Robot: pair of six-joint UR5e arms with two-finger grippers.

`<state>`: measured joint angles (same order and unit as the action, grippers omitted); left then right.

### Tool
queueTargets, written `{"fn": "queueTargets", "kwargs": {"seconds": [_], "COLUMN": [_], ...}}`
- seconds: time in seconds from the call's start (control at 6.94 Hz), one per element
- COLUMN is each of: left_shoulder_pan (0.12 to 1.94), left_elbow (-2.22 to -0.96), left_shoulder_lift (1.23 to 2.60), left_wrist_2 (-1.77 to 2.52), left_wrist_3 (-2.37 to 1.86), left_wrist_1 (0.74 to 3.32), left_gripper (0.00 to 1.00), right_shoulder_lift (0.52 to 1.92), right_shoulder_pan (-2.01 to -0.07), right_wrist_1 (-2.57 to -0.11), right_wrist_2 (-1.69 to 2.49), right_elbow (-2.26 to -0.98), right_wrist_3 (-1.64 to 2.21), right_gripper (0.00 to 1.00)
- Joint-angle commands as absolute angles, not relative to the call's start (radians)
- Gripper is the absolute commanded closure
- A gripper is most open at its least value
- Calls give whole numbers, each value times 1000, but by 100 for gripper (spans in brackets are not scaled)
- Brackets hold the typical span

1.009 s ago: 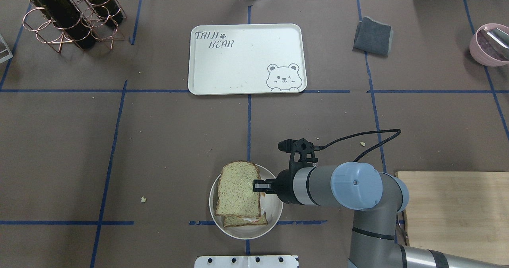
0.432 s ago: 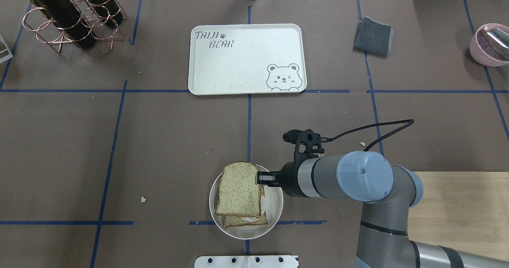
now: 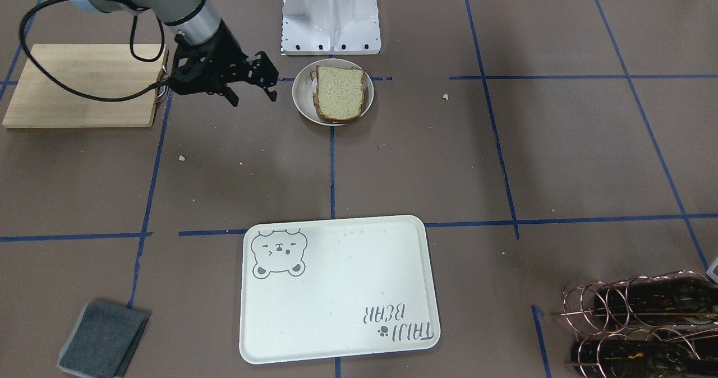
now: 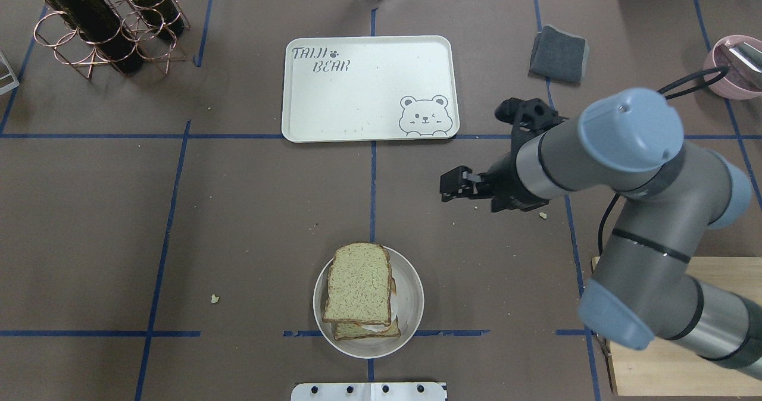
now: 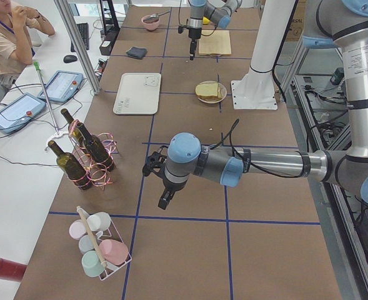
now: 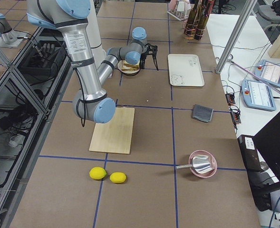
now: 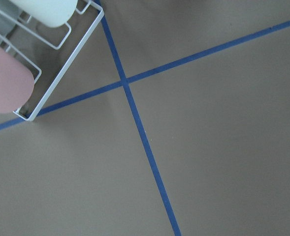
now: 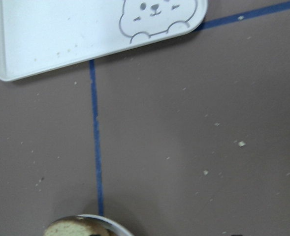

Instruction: Make sandwich and place on tray

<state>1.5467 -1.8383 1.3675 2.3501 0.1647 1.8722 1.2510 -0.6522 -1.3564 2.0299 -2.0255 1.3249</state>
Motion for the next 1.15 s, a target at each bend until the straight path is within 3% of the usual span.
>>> {"fn": "queueTargets", "kwargs": {"seconds": [0.0,0.43,0.72,0.86,1.01], "left_shoulder_pan": [1548,1430,1125,992,839], "left_elbow": [-1845,-1848,-1888,-1888,-1928], "left_shoulder_lift": [1484,1574,1649,1746,1761], "left_wrist_2": [2353,2449,2430,2425,2354], "left_wrist_3": [161,-38,-369,-599,-859], "left_wrist_1": [1996,2152,2353,2336,2339], "left_gripper": [0,0,0,0,0], "right_shoulder_lift": [1439,1743,1926,1968,1971], "right_shoulder_pan": [-893,-1264,-1431,-1489,-1537], "right_wrist_1": [-1388,-1387,-1359,-1358,-1358], "right_wrist_2": [2132,2241,2241,2240,2240], "right_elbow": [-2025,-1970,-1970,-1948,-1907], "right_wrist_3": [926,315,77,-65,-105], "right_gripper": [0,0,0,0,0]}}
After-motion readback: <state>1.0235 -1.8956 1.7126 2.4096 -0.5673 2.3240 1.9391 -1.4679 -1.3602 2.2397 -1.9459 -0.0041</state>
